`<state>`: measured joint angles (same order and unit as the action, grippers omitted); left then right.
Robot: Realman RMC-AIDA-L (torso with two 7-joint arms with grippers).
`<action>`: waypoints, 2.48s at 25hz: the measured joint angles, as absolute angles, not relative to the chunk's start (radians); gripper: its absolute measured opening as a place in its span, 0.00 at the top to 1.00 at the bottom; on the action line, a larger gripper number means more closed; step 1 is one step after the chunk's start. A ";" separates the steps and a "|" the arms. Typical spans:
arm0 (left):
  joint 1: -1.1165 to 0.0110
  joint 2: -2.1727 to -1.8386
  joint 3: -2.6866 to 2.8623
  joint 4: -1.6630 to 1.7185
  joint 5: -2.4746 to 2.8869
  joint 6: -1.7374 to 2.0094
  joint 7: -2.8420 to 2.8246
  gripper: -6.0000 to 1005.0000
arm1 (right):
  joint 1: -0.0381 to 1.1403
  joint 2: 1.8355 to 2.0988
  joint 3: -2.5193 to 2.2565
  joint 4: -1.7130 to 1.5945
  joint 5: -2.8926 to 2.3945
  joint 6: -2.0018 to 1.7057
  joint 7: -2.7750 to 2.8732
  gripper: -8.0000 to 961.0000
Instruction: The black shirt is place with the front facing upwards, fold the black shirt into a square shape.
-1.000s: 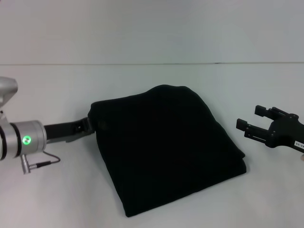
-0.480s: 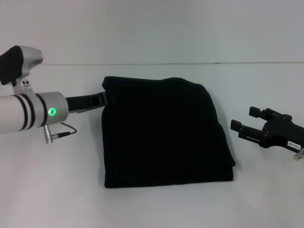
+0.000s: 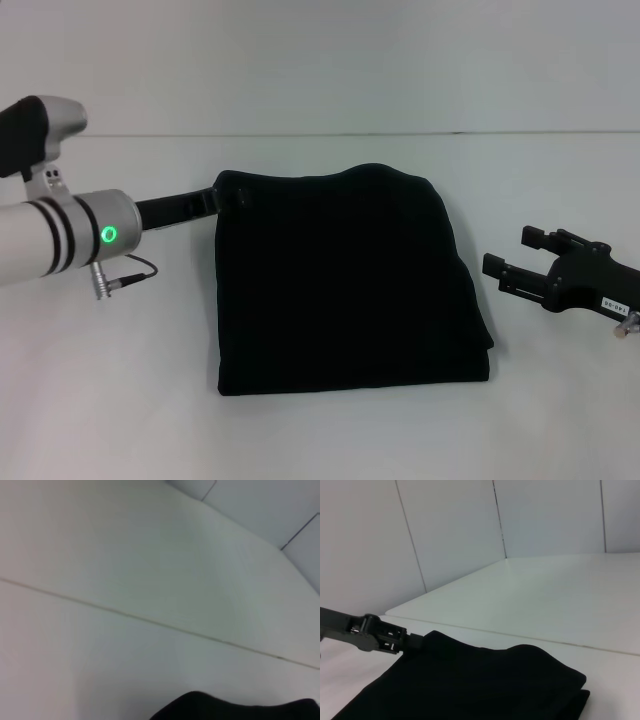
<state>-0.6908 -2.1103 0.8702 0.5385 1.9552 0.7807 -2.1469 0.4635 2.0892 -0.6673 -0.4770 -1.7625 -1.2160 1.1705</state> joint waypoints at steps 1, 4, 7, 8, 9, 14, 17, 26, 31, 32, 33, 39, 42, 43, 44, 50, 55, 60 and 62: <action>-0.677 -2.112 0.869 0.560 1.950 0.802 -2.132 0.57 | 0.464 2.089 -0.667 -0.477 -1.762 -1.215 1.170 0.11; -0.622 -2.119 0.867 0.639 1.921 0.898 -2.046 0.43 | 0.463 2.089 -0.668 -0.477 -1.762 -1.220 1.168 0.11; -0.551 -2.122 0.867 0.729 1.867 1.058 -1.891 0.37 | 0.462 2.089 -0.679 -0.477 -1.764 -1.237 1.150 0.11; -0.525 -2.123 0.867 0.752 1.849 1.118 -1.832 0.35 | 0.461 2.089 -0.685 -0.477 -1.764 -1.245 1.139 0.11; -0.505 -2.123 0.867 0.769 1.839 1.170 -1.782 0.32 | 0.459 2.089 -0.694 -0.477 -1.764 -1.255 1.126 0.11; -0.395 -2.135 0.843 0.820 1.781 1.431 -1.546 0.22 | 0.460 2.094 -0.720 -0.464 -1.764 -1.297 1.074 0.11; -0.330 -2.157 0.755 0.822 1.747 1.568 -1.385 0.16 | 0.460 2.094 -0.722 -0.452 -1.764 -1.316 1.062 0.11; -0.165 -2.163 0.681 0.806 1.758 1.674 -1.178 0.09 | 0.427 2.095 -0.722 -0.374 -1.759 -1.341 0.974 0.11; -0.147 -2.161 0.682 0.773 1.807 1.674 -1.164 0.09 | 0.420 2.094 -0.723 -0.346 -1.770 -1.353 0.939 0.11; -0.147 -2.161 0.680 0.770 1.815 1.673 -1.164 0.09 | 0.417 2.093 -0.724 -0.341 -1.773 -1.358 0.927 0.11; -0.147 -2.161 0.677 0.764 1.821 1.671 -1.164 0.09 | 0.414 2.093 -0.724 -0.337 -1.776 -1.363 0.916 0.11; -0.157 -2.161 0.670 0.746 1.823 1.675 -1.164 0.09 | 0.399 2.094 -0.724 -0.327 -1.776 -1.370 0.893 0.11; -0.158 -2.161 0.670 0.745 1.819 1.677 -1.164 0.09 | 0.396 2.095 -0.722 -0.322 -1.776 -1.368 0.887 0.11; -0.158 -2.161 0.670 0.745 1.818 1.677 -1.164 0.09 | 0.395 2.095 -0.721 -0.322 -1.776 -1.368 0.886 0.11; -0.159 -2.162 0.669 0.743 1.818 1.677 -1.164 0.09 | 0.393 2.095 -0.719 -0.321 -1.776 -1.367 0.884 0.11; -0.163 -2.162 0.669 0.730 1.817 1.680 -1.164 0.09 | 0.388 2.095 -0.716 -0.321 -1.773 -1.370 0.884 0.11; -0.165 -2.163 0.669 0.721 1.816 1.687 -1.163 0.09 | 0.388 2.095 -0.722 -0.321 -1.772 -1.371 0.883 0.11; -0.172 -2.164 0.669 0.721 1.815 1.691 -1.162 0.09 | 0.388 2.095 -0.720 -0.321 -1.772 -1.372 0.883 0.11; -0.174 -2.164 0.669 0.719 1.814 1.691 -1.162 0.09 | 0.387 2.095 -0.718 -0.321 -1.773 -1.372 0.884 0.11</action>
